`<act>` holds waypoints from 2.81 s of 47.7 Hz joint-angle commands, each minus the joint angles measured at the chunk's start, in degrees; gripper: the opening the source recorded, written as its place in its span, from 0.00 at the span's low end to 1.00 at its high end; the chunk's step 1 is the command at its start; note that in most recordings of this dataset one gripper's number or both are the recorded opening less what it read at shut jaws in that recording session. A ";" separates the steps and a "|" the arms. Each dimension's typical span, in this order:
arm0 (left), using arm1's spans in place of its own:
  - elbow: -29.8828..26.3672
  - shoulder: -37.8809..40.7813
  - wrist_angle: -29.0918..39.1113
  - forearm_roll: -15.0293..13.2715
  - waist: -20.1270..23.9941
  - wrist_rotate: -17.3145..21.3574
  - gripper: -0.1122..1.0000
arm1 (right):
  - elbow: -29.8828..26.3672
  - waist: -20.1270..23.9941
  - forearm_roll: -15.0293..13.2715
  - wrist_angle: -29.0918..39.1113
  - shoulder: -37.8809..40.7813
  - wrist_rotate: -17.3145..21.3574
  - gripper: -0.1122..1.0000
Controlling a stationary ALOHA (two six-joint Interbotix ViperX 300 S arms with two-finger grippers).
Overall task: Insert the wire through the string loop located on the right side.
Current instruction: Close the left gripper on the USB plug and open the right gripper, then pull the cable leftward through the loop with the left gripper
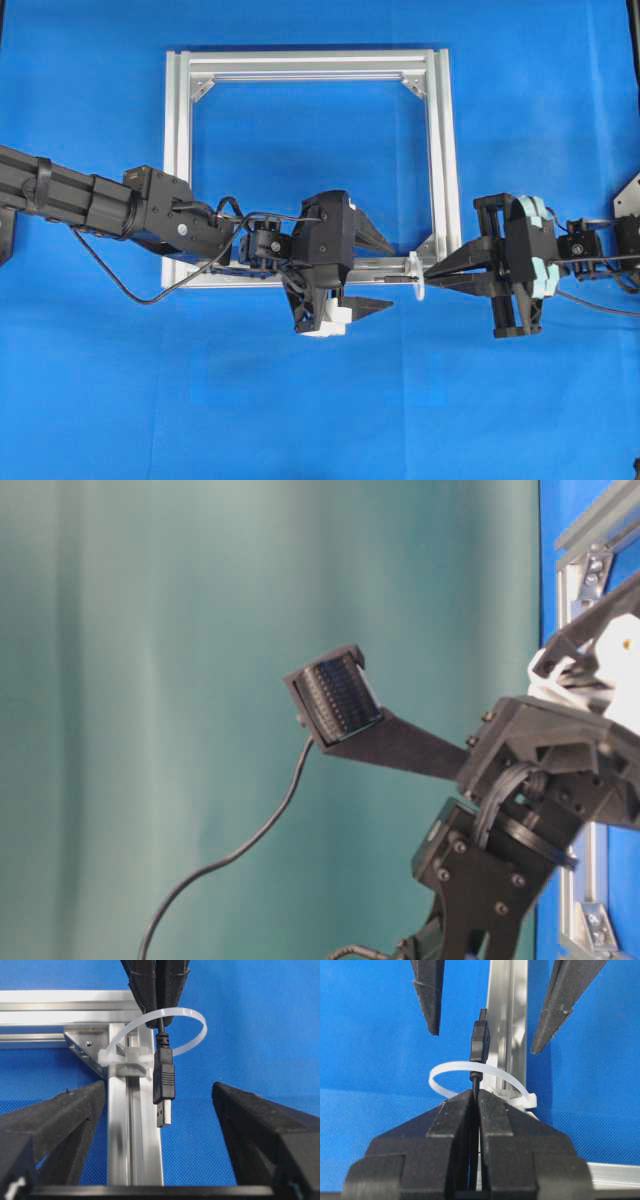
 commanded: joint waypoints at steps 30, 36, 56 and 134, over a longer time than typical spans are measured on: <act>-1.49 -1.05 1.49 0.09 0.35 0.53 0.18 | -1.05 -0.09 -0.26 1.14 -0.44 -0.35 0.07; -1.58 -1.05 1.49 0.09 0.35 0.70 0.18 | -1.05 -0.09 -0.35 2.02 -0.44 -0.35 0.07; -1.58 -1.05 1.49 0.09 0.35 0.70 0.18 | -1.05 -0.26 -0.18 4.22 -0.79 -0.35 0.78; 52.21 -49.57 1.58 0.09 -3.96 -0.09 0.18 | -1.41 -0.35 -0.18 5.27 -0.88 -0.35 0.95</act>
